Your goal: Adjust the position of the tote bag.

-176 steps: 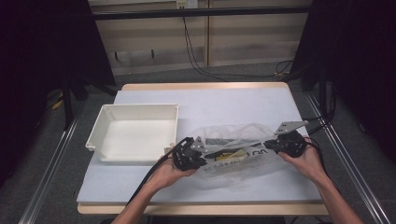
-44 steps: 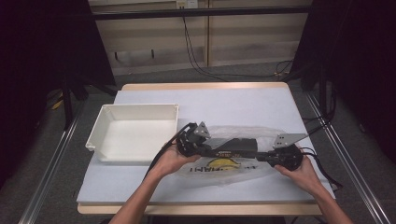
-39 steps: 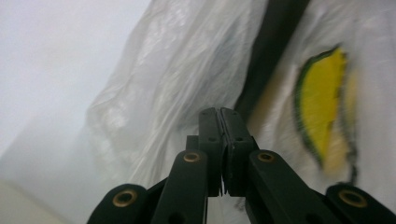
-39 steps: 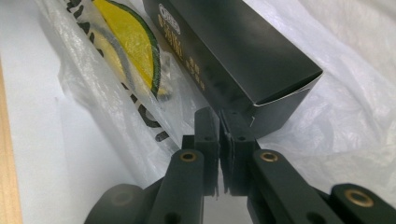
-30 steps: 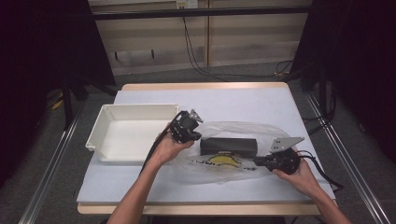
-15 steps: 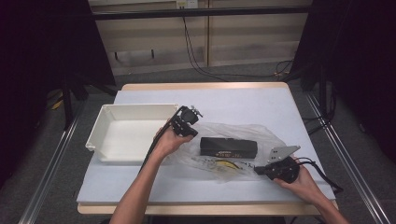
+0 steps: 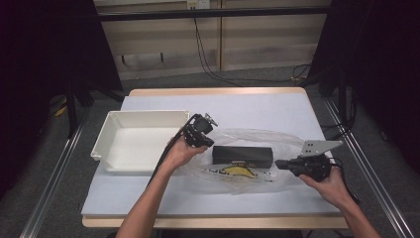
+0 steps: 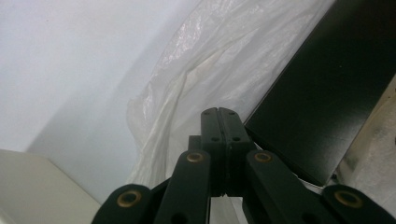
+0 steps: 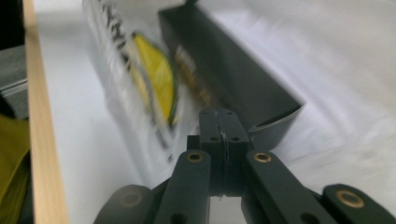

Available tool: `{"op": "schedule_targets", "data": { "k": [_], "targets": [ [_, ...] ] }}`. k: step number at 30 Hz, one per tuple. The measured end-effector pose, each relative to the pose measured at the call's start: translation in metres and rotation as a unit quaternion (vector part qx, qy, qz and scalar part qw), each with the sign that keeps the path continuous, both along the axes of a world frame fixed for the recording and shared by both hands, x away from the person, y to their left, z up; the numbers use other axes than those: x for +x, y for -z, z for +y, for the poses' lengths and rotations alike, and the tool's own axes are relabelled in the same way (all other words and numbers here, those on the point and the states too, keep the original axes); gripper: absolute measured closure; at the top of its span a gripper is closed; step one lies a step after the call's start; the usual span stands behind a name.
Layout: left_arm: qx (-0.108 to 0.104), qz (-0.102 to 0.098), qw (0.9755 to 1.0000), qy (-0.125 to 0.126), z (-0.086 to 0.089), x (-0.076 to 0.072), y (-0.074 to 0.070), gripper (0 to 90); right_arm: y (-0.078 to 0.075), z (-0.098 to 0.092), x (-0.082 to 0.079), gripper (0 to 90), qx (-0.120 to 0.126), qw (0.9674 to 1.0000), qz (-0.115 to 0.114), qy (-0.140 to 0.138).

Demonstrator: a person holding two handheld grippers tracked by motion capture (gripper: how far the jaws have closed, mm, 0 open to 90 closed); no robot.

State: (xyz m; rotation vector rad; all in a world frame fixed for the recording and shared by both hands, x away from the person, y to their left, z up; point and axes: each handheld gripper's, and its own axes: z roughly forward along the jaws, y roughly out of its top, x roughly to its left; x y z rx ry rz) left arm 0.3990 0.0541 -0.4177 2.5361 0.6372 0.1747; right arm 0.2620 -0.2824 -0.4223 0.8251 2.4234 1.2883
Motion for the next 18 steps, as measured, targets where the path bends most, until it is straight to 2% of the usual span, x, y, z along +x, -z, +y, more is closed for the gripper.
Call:
{"op": "schedule_targets", "data": {
  "k": [3,4,5,7,8,9,10,11,12,13,15,18],
  "targets": [
    [-0.001,-0.01,0.9999,-0.003,-0.001,-0.003,0.0,90.0,-0.01,-0.004,0.009,90.0,0.011,0.9998,-0.014,0.012],
    [-0.001,-0.01,0.9999,-0.003,-0.001,-0.003,0.0,90.0,-0.01,-0.004,0.009,90.0,0.011,0.9998,-0.014,0.012],
    [-0.002,-0.007,1.0,0.004,-0.001,-0.004,0.001,90.0,-0.016,-0.008,0.016,90.0,0.027,0.9992,-0.023,0.018],
    [-0.001,-0.008,1.0,-0.002,-0.002,-0.005,0.001,90.0,-0.018,-0.01,0.019,90.0,0.034,0.9989,-0.026,0.021],
    [-0.004,-0.009,0.9999,-0.003,-0.003,-0.006,0.002,90.0,-0.02,-0.012,0.027,90.0,0.038,0.9983,-0.027,0.034],
    [-0.002,-0.011,0.9999,-0.003,-0.002,-0.006,0.002,90.0,-0.018,-0.014,0.031,90.0,0.032,0.998,-0.028,0.046],
    [-0.002,-0.011,0.9999,-0.003,-0.002,-0.006,0.002,90.0,-0.018,-0.014,0.031,90.0,0.032,0.998,-0.028,0.046],
    [0.003,-0.015,0.9998,-0.012,-0.002,-0.007,0.005,90.0,-0.011,-0.017,0.041,90.0,0.033,0.9972,-0.022,0.064],
    [0.003,-0.015,0.9998,-0.012,-0.002,-0.007,0.005,90.0,-0.011,-0.017,0.041,90.0,0.033,0.9972,-0.022,0.064],
    [-0.004,-0.015,0.9997,-0.016,-0.002,-0.011,0.004,90.0,-0.001,-0.02,0.05,90.0,0.035,0.9957,-0.018,0.084],
    [-0.005,-0.025,0.9996,-0.016,-0.003,-0.016,0.004,90.0,0.007,-0.026,0.058,90.0,0.042,0.9942,-0.007,0.099],
    [0.0,-0.022,0.9996,-0.018,-0.003,-0.017,0.007,90.0,0.015,-0.03,0.065,90.0,0.045,0.9927,0.003,0.112]
  ]
}}
